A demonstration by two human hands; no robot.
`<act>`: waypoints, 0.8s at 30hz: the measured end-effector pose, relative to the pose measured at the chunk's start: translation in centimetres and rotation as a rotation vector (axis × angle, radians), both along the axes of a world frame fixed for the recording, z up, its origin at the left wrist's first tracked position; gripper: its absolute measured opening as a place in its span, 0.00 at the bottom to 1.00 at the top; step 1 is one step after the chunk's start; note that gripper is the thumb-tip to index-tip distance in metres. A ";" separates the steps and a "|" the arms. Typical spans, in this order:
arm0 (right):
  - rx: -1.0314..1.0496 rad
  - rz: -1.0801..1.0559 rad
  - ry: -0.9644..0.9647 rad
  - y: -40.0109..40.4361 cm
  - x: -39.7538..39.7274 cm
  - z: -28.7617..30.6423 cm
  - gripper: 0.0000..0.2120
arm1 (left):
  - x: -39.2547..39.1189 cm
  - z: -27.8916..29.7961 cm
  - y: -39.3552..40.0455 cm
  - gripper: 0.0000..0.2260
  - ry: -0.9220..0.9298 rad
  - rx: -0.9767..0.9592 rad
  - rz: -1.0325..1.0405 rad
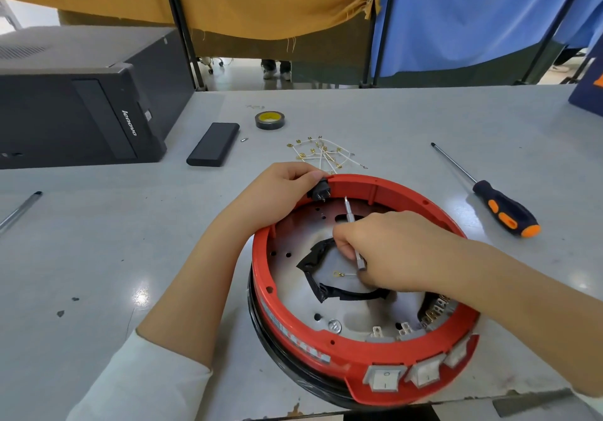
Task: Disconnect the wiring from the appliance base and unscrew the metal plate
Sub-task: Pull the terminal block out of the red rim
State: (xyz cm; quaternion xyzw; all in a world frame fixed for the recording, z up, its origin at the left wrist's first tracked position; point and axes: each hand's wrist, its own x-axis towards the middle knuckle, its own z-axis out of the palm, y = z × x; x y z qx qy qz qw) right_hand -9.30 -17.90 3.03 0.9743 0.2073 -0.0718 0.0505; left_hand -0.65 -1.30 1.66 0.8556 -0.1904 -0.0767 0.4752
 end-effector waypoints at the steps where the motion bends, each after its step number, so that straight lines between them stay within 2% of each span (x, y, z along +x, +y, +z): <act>1: 0.017 0.010 0.028 -0.1 0.1 0.0 0.14 | 0.0 0.0 0.0 0.11 0.003 -0.001 0.004; 3: 0.135 0.005 0.099 -0.4 0.2 0.3 0.13 | 0.0 0.0 0.0 0.11 0.002 -0.005 0.008; 8: 0.748 -0.067 0.231 -1.6 0.2 1.9 0.13 | -0.2 0.2 -0.1 0.10 0.002 -0.017 0.004; 11: 0.982 -0.077 0.281 -2.1 0.4 2.4 0.15 | -0.2 0.2 -0.1 0.11 0.008 -0.014 0.006; 15: 1.158 -0.105 0.250 -2.5 1.9 3.3 0.12 | -0.3 0.3 -0.2 0.12 0.016 -0.010 -0.002; 18: 1.248 -0.215 0.166 -3.1 4.7 4.2 0.11 | -0.3 0.3 -0.1 0.12 0.015 -0.010 0.000; 20: 1.243 -0.327 0.168 -3.6 7.3 4.5 0.10 | -0.3 0.3 -0.1 0.11 0.022 -0.018 0.000; 24: 1.102 -0.525 0.230 -3.8 12.4 3.1 0.09 | -0.2 0.2 -0.1 0.11 0.026 -0.029 -0.004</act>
